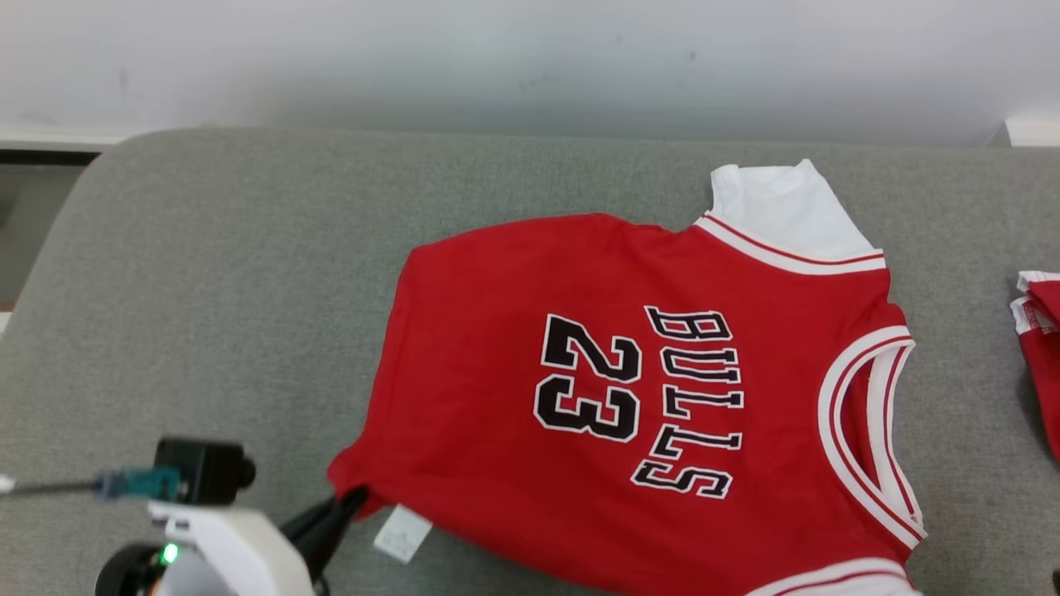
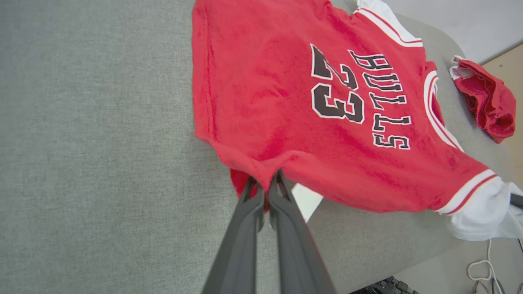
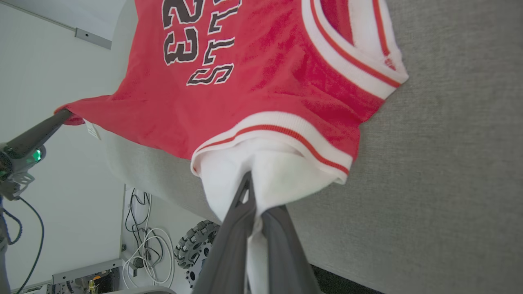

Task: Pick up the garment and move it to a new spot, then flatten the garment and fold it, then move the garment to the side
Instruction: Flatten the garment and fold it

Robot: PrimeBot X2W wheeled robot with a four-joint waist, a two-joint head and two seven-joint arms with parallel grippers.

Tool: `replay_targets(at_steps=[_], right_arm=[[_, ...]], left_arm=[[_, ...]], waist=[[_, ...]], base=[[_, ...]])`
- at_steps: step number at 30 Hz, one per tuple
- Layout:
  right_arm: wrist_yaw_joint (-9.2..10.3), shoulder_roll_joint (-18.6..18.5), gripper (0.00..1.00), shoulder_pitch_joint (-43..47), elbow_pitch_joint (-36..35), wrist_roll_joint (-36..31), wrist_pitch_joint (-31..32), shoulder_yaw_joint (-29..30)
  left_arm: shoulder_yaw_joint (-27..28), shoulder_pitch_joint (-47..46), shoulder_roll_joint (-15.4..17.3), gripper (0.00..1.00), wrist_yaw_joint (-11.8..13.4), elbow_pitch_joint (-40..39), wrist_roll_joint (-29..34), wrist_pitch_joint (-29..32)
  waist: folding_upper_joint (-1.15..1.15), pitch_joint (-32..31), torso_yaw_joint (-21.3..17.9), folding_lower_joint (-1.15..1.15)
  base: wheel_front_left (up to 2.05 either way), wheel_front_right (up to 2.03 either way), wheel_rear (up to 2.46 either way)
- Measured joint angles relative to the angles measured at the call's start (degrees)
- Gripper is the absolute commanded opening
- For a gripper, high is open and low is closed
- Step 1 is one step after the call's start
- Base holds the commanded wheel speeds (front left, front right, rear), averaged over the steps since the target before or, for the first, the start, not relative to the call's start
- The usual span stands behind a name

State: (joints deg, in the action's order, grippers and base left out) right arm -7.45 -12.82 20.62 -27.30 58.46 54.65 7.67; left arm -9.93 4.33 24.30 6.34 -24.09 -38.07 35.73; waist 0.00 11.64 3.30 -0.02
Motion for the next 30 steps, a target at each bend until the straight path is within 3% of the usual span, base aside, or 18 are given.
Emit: replay_targets(at_steps=[7,13,14,15,16,17,18,19,20,26,30], right_arm=[[0.0,3.3,0.0,-15.7,6.7,-1.6,14.7,7.4],[0.0,7.7,0.0,-31.7,11.9,-7.9,25.5,10.8],[0.0,8.0,0.04,-33.8,12.6,-9.5,26.4,10.8],[-0.01,8.2,0.25,-35.7,13.1,-10.7,26.8,10.9],[0.0,8.5,0.59,-37.6,13.7,-12.0,26.9,11.2],[0.0,8.8,1.0,-39.2,14.2,-13.3,26.3,11.3],[0.0,8.9,1.0,-40.6,14.4,-14.1,25.6,11.2],[-0.01,9.0,1.0,-41.7,14.7,-14.2,24.9,11.2],[-0.01,9.1,1.0,-42.4,15.2,-14.2,24.3,11.3],[0.0,8.8,1.0,-40.2,12.7,-12.0,20.1,11.3],[-0.01,3.8,1.0,-33.5,6.2,-10.9,15.1,9.7]], left_arm=[[-2.9,-18.1,-0.9,0.0,-0.2,6.7,-4.7,10.7],[-6.4,-32.2,-1.0,0.0,-0.1,16.3,-1.6,16.3],[-7.1,-33.7,-0.9,0.0,-0.3,17.8,-1.0,16.8],[-7.5,-35.0,-0.9,0.0,-0.3,19.0,-0.6,17.1],[-7.8,-36.2,-0.9,0.0,-0.3,20.1,-0.1,17.2],[-8.0,-37.1,-0.9,0.0,-0.3,20.9,0.8,17.1],[-8.1,-37.8,-1.0,0.08,-0.1,21.6,1.4,16.7],[-8.2,-38.2,-1.2,0.49,0.0,22.3,1.5,16.5],[-8.5,-38.3,-1.3,1.0,-0.3,22.7,1.7,16.0],[-7.9,-34.0,-1.7,1.0,-0.7,23.2,1.0,12.4],[-5.9,-28.7,0.3,1.0,0.3,18.6,2.1,8.2]], waist=[[0.0,4.0,0.3,0.01],[0.0,8.1,0.4,0.02],[0.0,8.7,0.3,0.03],[0.0,9.3,0.2,0.02],[0.0,9.8,0.1,0.03],[0.0,10.3,0.0,0.03],[0.0,10.6,-0.2,0.03],[0.0,10.8,-0.3,0.03],[0.0,10.9,-0.5,0.03],[0.0,8.0,-1.0,0.03],[0.0,5.3,-1.6,0.02]], base=[[0.0,0.0,0.0],[0.0,0.0,0.0],[0.0,0.0,0.0],[0.0,0.0,0.0],[0.0,0.0,0.0],[0.0,0.0,0.0],[0.0,0.0,0.0],[0.0,0.0,0.0],[0.0,0.0,0.0],[0.0,0.0,0.0],[0.0,0.0,0.0]])
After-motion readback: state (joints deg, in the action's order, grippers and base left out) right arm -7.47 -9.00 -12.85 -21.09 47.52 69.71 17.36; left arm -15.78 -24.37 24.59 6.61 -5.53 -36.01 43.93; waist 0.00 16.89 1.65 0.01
